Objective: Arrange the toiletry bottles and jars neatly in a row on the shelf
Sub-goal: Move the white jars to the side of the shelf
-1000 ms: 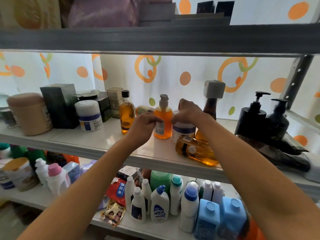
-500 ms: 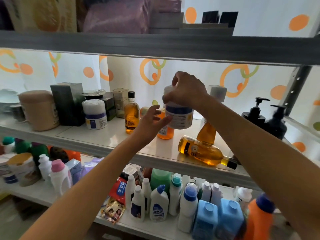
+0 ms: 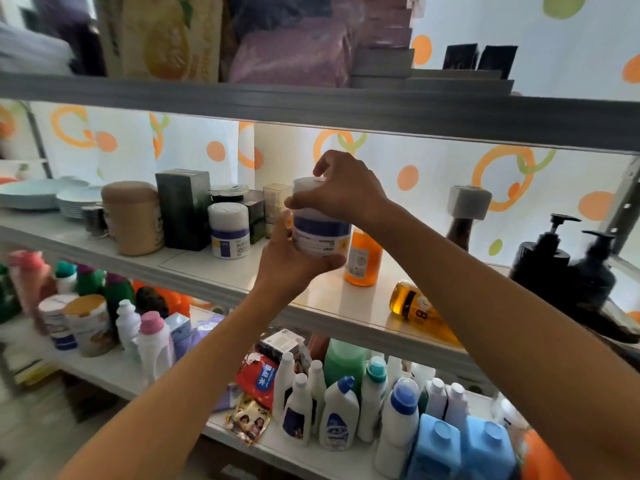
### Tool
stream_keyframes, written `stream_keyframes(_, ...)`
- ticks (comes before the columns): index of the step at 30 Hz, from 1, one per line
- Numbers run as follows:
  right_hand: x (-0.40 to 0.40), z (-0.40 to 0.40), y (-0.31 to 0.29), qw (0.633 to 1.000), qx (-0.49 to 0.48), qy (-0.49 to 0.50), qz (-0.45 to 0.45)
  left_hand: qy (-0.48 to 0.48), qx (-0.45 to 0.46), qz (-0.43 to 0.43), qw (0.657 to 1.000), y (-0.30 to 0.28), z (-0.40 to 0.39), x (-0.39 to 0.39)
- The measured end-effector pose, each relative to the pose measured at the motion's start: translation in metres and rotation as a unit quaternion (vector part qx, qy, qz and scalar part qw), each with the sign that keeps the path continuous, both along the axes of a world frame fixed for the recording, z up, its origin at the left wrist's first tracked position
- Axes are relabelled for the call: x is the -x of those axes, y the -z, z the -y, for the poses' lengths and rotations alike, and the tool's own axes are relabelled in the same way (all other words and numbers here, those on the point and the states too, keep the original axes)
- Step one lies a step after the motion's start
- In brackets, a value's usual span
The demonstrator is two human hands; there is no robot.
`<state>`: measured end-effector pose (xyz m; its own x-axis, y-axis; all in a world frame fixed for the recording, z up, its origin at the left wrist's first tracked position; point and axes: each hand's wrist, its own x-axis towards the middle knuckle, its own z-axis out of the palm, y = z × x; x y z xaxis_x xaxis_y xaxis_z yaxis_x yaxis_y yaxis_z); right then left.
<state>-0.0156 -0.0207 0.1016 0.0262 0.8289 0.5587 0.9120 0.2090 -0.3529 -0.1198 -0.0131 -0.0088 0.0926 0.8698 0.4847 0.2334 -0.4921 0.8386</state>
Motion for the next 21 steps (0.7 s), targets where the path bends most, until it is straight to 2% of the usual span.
stream_keyframes(4,0.019,-0.005,-0.003,0.994,0.024,-0.068,-0.084,-0.016,0.032,0.060,0.998,0.000,0.002,0.035)
stream_keyframes(7,0.032,-0.002,-0.004,0.980,0.075,-0.151,-0.108,-0.007,0.058,0.087,0.994,0.000,-0.004,0.063)
stream_keyframes(10,0.037,-0.006,0.003,0.967,0.104,-0.184,-0.143,-0.002,0.058,0.087,0.994,0.002,-0.011,0.084)
stream_keyframes(14,0.042,-0.024,0.021,0.976,0.048,-0.134,-0.166,-0.007,0.051,0.037,0.998,0.010,-0.021,0.094)
stream_keyframes(17,0.052,-0.039,0.036,0.993,0.010,-0.068,-0.096,-0.023,0.056,-0.015,0.998,0.017,-0.029,0.095)
stream_keyframes(21,0.065,-0.051,0.056,0.999,0.015,-0.021,-0.036,-0.059,0.064,-0.084,0.993,0.032,-0.044,0.095)
